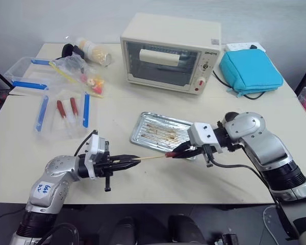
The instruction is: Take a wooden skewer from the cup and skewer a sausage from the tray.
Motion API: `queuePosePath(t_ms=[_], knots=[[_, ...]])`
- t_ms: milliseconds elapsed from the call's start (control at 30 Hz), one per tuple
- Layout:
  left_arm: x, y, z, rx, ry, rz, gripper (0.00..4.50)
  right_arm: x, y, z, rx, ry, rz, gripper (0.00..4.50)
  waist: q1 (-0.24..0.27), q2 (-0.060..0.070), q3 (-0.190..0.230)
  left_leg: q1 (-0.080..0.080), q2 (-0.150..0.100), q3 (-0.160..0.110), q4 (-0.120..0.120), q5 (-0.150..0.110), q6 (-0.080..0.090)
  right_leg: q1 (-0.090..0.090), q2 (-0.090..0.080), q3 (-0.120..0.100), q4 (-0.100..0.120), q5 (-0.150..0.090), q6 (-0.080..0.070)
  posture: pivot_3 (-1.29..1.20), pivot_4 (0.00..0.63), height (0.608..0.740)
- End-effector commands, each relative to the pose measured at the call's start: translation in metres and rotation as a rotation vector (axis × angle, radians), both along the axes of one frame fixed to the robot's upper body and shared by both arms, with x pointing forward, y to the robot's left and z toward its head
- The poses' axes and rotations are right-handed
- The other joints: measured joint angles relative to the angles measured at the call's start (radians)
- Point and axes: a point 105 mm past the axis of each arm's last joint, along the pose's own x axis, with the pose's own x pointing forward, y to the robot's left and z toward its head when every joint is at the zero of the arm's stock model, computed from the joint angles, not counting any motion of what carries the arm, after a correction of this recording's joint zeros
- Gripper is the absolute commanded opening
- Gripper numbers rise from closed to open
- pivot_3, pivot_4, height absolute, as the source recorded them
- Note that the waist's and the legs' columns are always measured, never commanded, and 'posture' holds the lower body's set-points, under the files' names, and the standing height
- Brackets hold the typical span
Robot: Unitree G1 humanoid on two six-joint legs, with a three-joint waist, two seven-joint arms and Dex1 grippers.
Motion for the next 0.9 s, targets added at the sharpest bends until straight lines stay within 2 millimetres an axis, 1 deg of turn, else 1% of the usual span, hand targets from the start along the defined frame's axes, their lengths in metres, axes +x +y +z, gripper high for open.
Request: queuePosePath(t_ms=[33, 567, 900], knots=[[-0.0003, 0.0038, 0.0042, 0.004, -0.034, 0.014, 0.0, -0.0016, -0.0015, 0.0098, 0.016, -0.036, 0.014, 0.31, 0.0, 0.0, 0.0, 0.0, 0.0, 0.0, 0.0, 0.0, 0.0, 0.0, 0.0, 0.0, 0.0, 0.0, 0.0, 0.0, 0.15, 0.74], [-0.0004, 0.0052, 0.0024, 0.0, -0.031, 0.023, 0.0, -0.0039, -0.0033, 0.0076, 0.01, -0.028, 0.023, 0.31, 0.0, 0.0, 0.0, 0.0, 0.0, 0.0, 0.0, 0.0, 0.0, 0.0, 0.0, 0.0, 0.0, 0.0, 0.0, 0.0, 0.15, 0.74], [-0.0003, -0.0005, 0.0009, -0.002, -0.03, 0.005, 0.0, -0.0053, 0.0029, 0.0062, 0.006, -0.025, 0.043, 0.31, 0.0, 0.0, 0.0, 0.0, 0.0, 0.0, 0.0, 0.0, 0.0, 0.0, 0.0, 0.0, 0.0, 0.0, 0.0, 0.0, 0.15, 0.74]])
